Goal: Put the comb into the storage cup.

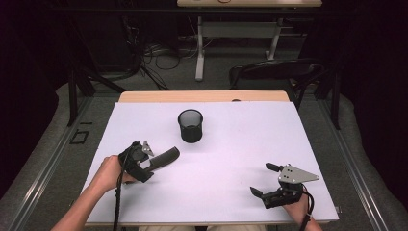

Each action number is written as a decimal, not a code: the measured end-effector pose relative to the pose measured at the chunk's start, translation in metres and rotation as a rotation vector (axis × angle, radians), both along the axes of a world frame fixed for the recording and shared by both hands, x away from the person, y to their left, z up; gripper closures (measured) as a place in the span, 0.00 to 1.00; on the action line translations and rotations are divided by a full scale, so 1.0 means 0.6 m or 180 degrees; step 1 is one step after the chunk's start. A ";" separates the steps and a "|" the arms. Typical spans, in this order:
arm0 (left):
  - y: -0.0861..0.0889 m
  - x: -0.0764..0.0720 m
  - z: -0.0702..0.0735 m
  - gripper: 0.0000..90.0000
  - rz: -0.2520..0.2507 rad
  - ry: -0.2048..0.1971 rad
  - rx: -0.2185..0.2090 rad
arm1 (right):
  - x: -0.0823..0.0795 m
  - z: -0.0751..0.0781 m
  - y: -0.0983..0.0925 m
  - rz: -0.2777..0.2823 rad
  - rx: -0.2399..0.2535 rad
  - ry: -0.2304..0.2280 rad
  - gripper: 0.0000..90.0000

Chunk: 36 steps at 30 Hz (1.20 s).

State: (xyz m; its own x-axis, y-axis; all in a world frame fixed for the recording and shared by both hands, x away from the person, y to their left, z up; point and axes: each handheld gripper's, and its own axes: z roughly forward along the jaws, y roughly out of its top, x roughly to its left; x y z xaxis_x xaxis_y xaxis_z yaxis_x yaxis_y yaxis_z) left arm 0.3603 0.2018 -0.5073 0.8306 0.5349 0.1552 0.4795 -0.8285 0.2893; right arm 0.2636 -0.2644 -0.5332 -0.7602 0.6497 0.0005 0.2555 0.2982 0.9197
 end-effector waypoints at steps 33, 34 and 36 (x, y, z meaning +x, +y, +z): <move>-0.017 0.049 -0.028 0.78 -0.0082 0.0751 0.0313 | 0.002 -0.003 0.000 0.0011 -0.0017 0.0052 0.00; -0.017 0.050 -0.028 0.78 -0.0082 0.0765 0.0319 | 0.003 -0.003 0.001 0.0015 -0.0030 0.0064 0.00; -0.017 0.050 -0.028 0.79 -0.0070 0.0766 0.0311 | 0.003 -0.003 0.001 0.0014 -0.0033 0.0062 0.00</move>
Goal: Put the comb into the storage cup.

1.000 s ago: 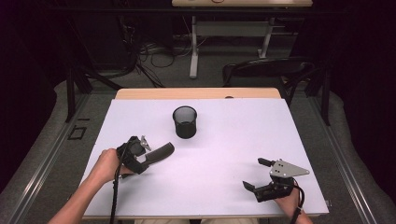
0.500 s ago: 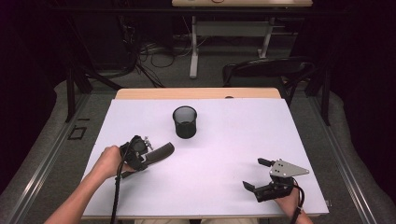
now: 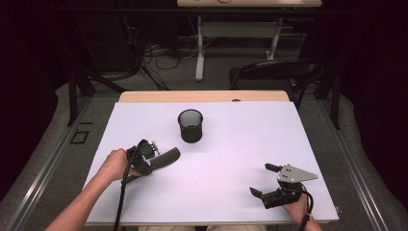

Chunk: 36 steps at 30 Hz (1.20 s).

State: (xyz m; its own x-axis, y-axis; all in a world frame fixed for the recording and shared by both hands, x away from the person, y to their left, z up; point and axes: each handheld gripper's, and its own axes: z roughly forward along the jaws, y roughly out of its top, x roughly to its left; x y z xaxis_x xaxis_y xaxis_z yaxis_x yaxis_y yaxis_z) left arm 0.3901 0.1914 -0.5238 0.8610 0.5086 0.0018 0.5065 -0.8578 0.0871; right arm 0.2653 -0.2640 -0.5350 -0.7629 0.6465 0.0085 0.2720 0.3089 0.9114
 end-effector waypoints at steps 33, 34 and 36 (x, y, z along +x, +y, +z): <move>0.028 -0.038 0.052 0.80 0.0219 -0.0575 -0.0664 | 0.001 0.000 0.000 -0.0028 -0.0015 -0.0001 0.00; 0.029 -0.039 0.052 0.80 0.0229 -0.0598 -0.0691 | 0.001 0.000 -0.001 -0.0028 -0.0015 0.0003 0.00; 0.031 -0.039 0.054 0.80 0.0255 -0.0625 -0.0749 | 0.001 0.000 -0.001 -0.0034 -0.0014 0.0002 0.00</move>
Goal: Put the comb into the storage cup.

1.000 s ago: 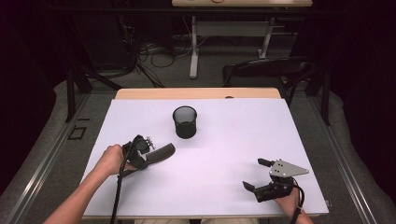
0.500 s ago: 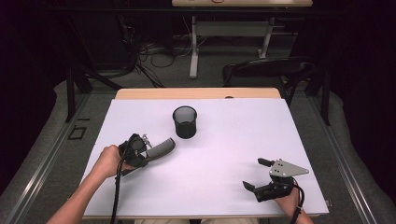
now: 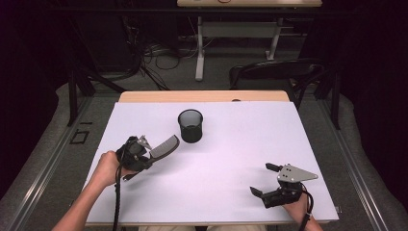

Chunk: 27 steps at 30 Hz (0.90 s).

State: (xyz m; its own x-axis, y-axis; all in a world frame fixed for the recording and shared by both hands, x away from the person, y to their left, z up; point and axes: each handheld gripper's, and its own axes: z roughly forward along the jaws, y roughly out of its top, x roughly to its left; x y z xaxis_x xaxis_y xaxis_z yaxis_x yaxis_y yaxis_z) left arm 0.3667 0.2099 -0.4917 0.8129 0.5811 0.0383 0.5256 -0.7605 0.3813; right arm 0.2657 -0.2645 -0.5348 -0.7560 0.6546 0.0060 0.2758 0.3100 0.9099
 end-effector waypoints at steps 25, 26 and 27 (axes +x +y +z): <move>0.022 -0.028 0.006 0.80 0.0339 -0.0553 -0.0753 | 0.000 0.001 -0.002 -0.0006 0.0010 -0.0021 0.00; 0.022 -0.029 0.005 0.80 0.0359 -0.0592 -0.0778 | 0.000 0.001 -0.002 -0.0006 0.0004 -0.0022 0.00; 0.022 -0.029 0.004 0.80 0.0368 -0.0623 -0.0795 | 0.000 0.001 -0.001 -0.0003 0.0006 -0.0019 0.00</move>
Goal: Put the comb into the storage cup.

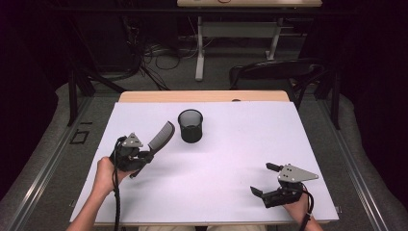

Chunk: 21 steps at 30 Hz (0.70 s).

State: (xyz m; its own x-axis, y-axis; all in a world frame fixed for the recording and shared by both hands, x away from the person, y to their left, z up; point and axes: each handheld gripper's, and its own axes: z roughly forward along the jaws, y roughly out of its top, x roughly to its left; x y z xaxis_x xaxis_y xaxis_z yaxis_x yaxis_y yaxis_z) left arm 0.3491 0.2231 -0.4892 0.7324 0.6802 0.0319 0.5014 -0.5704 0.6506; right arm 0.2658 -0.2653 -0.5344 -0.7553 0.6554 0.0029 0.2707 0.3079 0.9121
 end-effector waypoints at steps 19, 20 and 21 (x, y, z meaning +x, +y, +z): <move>0.001 -0.011 -0.021 0.80 0.0155 -0.0222 -0.0295 | 0.000 -0.001 0.001 0.0000 -0.0005 0.0006 0.00; 0.001 -0.012 -0.023 0.80 0.0161 -0.0233 -0.0315 | 0.000 -0.001 0.001 0.0000 -0.0005 0.0006 0.00; 0.001 -0.012 -0.024 0.81 0.0165 -0.0232 -0.0337 | 0.001 -0.001 0.001 -0.0007 -0.0006 0.0021 0.00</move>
State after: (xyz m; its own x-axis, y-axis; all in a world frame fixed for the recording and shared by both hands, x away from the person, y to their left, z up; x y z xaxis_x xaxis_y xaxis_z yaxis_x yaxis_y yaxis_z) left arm 0.3419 0.2239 -0.5038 0.6945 0.7194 0.0098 0.4777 -0.4712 0.7415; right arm 0.2663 -0.2650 -0.5350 -0.7538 0.6571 0.0065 0.2773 0.3092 0.9097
